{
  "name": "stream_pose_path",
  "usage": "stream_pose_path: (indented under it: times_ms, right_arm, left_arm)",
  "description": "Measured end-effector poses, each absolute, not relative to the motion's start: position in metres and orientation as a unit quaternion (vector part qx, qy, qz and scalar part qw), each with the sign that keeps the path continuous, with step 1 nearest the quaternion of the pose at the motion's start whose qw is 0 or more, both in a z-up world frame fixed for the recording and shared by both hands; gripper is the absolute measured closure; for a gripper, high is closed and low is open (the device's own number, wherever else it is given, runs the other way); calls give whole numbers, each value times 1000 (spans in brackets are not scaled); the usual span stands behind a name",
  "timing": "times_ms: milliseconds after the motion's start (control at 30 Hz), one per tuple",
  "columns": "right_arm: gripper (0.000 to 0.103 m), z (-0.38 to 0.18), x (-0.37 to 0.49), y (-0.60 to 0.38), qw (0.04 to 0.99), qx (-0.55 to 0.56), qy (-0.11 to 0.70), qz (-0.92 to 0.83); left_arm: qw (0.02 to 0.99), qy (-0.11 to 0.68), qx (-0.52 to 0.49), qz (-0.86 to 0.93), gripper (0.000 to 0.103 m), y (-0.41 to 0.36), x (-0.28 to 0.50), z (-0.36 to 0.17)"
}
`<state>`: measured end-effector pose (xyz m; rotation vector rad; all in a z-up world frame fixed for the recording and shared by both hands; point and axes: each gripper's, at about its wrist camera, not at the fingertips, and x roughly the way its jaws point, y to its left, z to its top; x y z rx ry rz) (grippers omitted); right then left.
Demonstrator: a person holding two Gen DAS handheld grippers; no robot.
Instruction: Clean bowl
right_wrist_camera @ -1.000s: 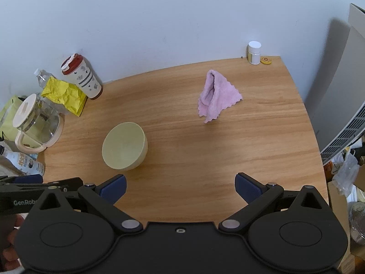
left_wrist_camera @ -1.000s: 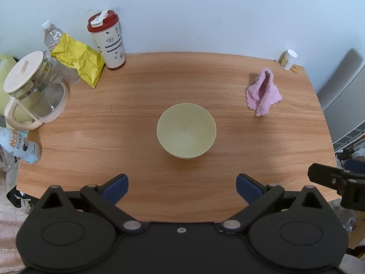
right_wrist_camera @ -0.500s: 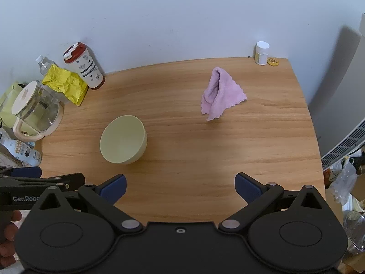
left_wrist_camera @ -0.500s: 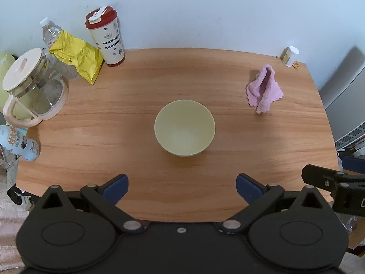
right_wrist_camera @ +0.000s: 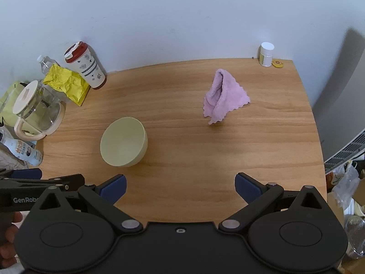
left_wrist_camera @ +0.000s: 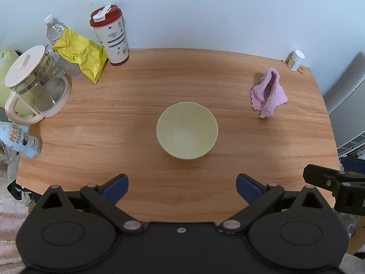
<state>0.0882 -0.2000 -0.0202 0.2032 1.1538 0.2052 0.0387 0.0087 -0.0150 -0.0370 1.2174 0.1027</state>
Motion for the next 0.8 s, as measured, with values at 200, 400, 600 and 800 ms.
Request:
stream_pose_path:
  times_ms: [200, 400, 600, 800]
  right_arm:
    - [0, -23, 70, -191, 827, 99, 544, 95]
    - [0, -29, 60, -189, 829, 97, 541, 106]
    - [0, -27, 73, -207, 833, 99, 533, 113]
    - [0, -24, 77, -225, 843, 115, 510, 123]
  left_arm:
    - [813, 579, -17, 51, 0, 4, 42, -19]
    - [818, 570, -23, 70, 0, 3, 47, -17]
    - [820, 560, -64, 97, 0, 11, 52, -15]
    - [824, 548, -77, 119, 0, 5, 48, -19]
